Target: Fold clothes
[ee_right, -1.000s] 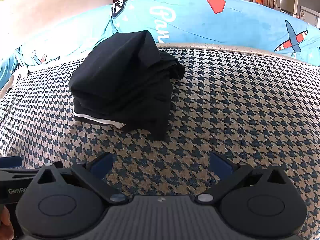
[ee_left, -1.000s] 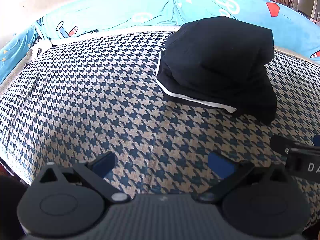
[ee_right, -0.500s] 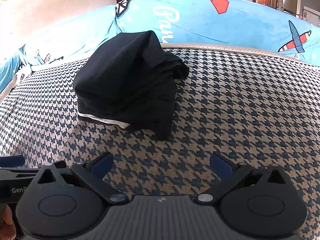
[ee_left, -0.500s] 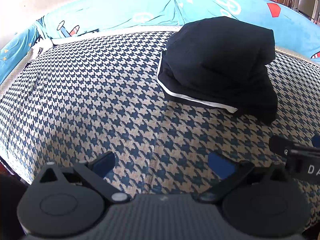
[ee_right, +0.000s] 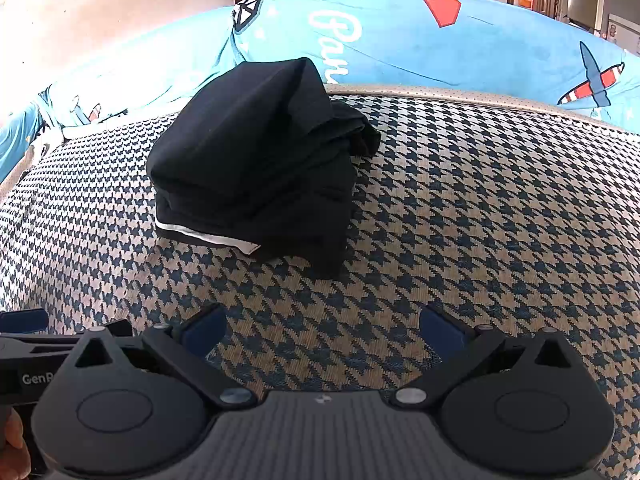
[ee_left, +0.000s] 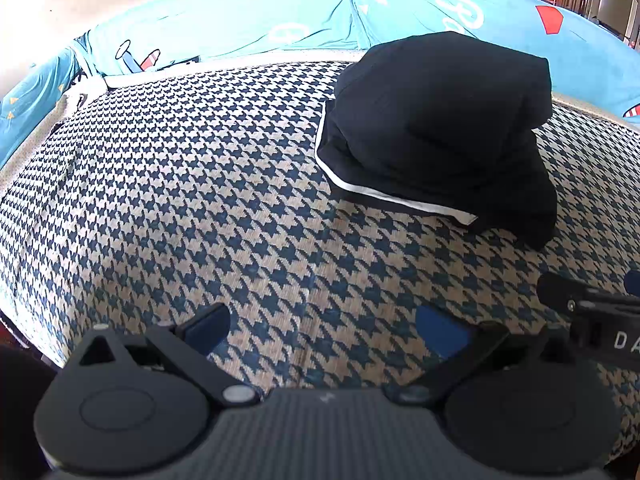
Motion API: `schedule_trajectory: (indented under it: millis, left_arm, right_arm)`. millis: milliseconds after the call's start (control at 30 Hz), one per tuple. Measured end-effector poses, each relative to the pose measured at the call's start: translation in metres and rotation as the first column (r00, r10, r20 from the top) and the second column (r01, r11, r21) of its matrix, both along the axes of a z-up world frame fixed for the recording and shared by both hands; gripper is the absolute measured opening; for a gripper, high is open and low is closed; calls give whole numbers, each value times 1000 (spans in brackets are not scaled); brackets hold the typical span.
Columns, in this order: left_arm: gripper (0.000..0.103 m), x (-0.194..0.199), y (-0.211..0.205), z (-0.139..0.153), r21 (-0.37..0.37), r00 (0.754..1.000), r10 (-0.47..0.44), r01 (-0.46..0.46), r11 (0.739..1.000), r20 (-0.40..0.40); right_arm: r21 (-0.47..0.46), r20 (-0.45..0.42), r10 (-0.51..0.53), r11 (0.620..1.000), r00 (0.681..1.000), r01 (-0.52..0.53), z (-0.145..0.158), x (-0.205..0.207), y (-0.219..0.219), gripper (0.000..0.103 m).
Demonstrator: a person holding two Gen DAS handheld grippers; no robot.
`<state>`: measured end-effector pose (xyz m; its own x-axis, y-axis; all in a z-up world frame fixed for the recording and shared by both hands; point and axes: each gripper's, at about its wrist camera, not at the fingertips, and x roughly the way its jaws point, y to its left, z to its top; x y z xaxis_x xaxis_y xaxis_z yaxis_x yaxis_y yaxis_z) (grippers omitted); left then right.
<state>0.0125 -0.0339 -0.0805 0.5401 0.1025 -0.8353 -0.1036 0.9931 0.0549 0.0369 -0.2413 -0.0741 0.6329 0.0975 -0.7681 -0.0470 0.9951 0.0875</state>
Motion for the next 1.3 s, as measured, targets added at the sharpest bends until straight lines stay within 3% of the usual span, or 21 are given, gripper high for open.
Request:
schedule_trajectory:
  millis: [1300]
  left_arm:
    - [103, 5, -6, -3, 5, 1000, 15, -15, 1000, -7]
  right_arm:
    - [-4, -6, 6, 1000, 1000, -7, 0, 0, 1, 103]
